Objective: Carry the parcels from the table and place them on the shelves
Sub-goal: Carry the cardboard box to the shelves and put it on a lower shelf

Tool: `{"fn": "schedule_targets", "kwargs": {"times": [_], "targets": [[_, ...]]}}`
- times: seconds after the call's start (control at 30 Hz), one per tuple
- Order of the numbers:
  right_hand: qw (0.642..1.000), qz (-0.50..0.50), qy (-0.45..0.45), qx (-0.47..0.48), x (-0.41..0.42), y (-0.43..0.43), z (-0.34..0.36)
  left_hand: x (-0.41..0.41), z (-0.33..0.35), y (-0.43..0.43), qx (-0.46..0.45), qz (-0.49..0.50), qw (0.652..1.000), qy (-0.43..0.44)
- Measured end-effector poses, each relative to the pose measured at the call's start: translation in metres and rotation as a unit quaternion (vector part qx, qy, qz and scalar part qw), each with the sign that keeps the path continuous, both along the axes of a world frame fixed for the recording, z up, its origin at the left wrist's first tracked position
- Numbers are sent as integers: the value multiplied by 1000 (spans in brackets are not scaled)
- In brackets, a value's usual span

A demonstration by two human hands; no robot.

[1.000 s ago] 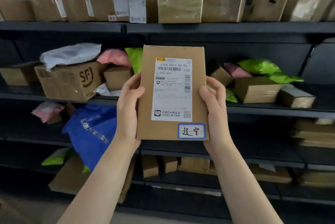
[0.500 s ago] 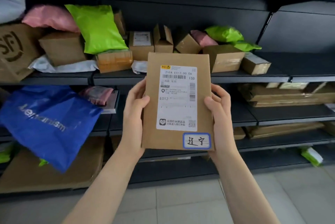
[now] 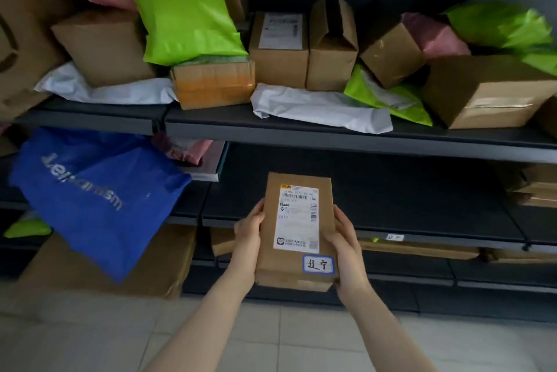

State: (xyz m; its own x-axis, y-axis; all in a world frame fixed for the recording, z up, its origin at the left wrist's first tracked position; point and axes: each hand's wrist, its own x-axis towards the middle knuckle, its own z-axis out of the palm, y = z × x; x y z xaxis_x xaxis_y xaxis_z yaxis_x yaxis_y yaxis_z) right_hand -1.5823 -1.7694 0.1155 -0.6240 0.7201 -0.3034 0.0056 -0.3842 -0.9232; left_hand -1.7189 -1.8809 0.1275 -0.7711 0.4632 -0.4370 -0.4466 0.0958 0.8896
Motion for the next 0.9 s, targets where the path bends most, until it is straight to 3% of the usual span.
{"fn": "schedule_targets", "kwargs": {"times": [0.17,0.3,0.8,0.9], "targets": [[999,2,-46,-2,-51,48,-46,-44,-31,42,-1,-76,997,-3],[992,39,-109,50,-92,84,-69,-66,-52,72,-52,-128,989,62],[964,49,-178,190,-181,173,-86,-134,-87,158,-32,-51,995,77],[957,56,-197,204,-176,169,-77,-134,-82,156,-87,-65,981,163]]}}
